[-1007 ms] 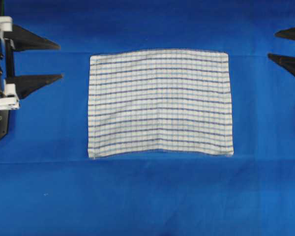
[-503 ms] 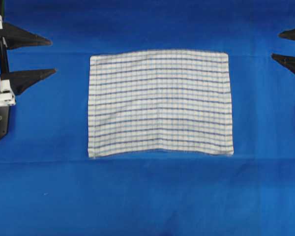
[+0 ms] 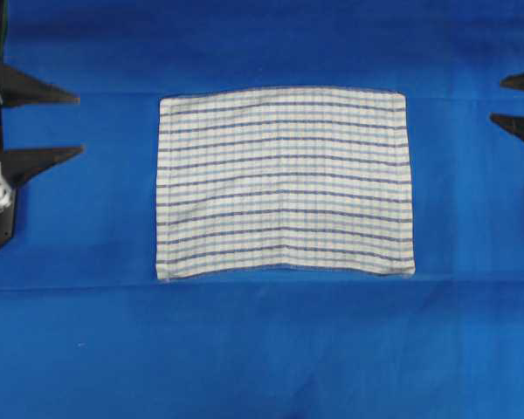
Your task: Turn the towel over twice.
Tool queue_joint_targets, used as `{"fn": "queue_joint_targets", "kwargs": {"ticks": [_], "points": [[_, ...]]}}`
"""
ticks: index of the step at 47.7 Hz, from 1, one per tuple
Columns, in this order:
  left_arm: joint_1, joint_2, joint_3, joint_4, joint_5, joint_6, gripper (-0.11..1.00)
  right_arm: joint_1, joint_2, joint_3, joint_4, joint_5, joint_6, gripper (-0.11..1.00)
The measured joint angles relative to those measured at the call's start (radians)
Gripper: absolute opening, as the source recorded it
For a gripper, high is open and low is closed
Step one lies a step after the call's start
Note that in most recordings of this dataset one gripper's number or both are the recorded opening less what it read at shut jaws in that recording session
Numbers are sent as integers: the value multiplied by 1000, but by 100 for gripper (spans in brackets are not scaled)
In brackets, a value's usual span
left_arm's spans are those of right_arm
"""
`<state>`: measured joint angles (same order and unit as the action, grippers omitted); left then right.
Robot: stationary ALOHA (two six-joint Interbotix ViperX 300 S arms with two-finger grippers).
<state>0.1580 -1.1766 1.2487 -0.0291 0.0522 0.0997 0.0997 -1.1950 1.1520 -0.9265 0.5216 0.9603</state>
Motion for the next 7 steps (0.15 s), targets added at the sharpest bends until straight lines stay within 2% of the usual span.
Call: {"fn": "queue_joint_targets", "kwargs": {"ticks": [7], "points": [[-46, -72, 58, -2, 8, -3, 68, 0, -61, 72, 14, -54, 6, 58]]}}
